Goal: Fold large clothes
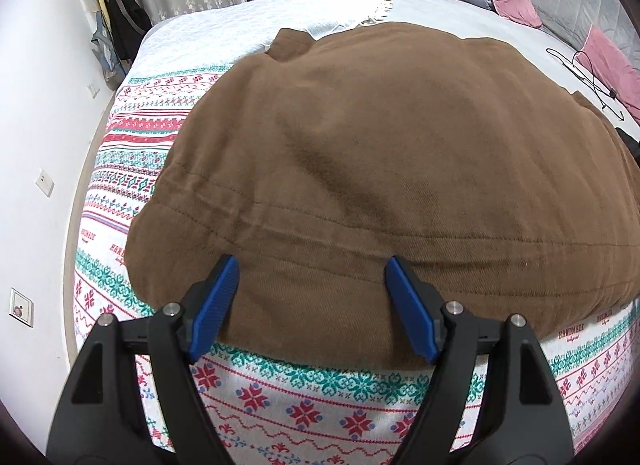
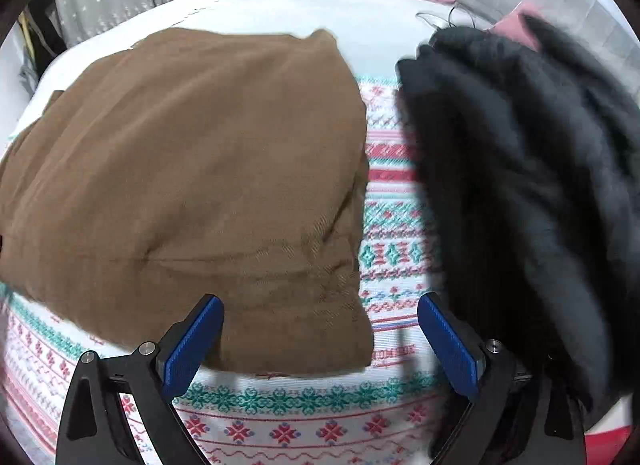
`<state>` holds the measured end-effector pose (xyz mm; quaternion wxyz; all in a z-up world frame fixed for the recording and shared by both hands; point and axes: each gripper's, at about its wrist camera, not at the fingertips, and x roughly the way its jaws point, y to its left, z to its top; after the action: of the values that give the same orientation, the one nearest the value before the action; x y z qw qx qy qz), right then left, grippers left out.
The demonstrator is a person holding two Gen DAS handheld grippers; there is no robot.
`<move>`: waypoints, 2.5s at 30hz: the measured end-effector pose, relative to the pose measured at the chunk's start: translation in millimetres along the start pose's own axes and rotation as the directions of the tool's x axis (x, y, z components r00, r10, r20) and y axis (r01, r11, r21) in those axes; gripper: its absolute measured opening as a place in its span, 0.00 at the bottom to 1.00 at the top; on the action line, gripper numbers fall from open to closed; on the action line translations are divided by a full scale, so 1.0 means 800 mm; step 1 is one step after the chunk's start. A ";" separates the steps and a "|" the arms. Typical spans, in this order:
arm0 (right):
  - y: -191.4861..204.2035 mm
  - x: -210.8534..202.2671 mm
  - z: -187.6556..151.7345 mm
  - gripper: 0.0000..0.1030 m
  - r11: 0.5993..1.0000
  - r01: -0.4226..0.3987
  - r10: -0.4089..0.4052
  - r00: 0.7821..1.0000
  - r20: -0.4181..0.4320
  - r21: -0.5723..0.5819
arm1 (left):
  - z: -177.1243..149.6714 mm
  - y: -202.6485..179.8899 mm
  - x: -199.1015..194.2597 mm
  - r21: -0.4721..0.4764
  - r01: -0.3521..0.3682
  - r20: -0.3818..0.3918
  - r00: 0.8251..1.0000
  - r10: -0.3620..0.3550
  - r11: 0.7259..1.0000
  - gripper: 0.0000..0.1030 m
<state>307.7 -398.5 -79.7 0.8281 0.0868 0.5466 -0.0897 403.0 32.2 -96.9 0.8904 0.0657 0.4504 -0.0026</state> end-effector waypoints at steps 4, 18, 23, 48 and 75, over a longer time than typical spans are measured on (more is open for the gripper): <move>0.004 -0.004 0.003 0.96 1.000 0.022 -0.022 1.000 0.010 0.017 | 0.000 0.001 0.000 -0.002 0.002 0.001 1.000 -0.002 1.000 0.76; 0.148 -0.046 -0.008 0.25 0.977 -0.106 0.120 0.990 0.068 -0.188 | -0.001 0.000 -0.002 -0.004 -0.002 0.001 1.000 0.002 1.000 0.76; 0.168 -0.008 -0.019 0.24 0.976 -0.071 0.082 0.996 0.043 -0.207 | 0.002 0.001 -0.009 -0.014 -0.008 0.005 1.000 0.008 1.000 0.76; 0.119 -0.020 0.007 0.40 0.985 -0.166 0.165 0.986 -0.010 -0.045 | -0.027 -0.199 -0.048 0.372 0.033 0.084 0.994 -0.069 0.928 0.77; 0.126 0.001 0.017 0.50 0.982 -0.174 0.173 0.985 -0.020 -0.070 | 0.203 -0.271 0.096 0.338 -0.145 -0.028 0.986 0.164 0.930 0.87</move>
<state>344.8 -304.3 -70.7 0.8316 0.1050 0.5453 0.0032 564.9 -197.9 -88.2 0.8508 0.2511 0.4616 -0.0073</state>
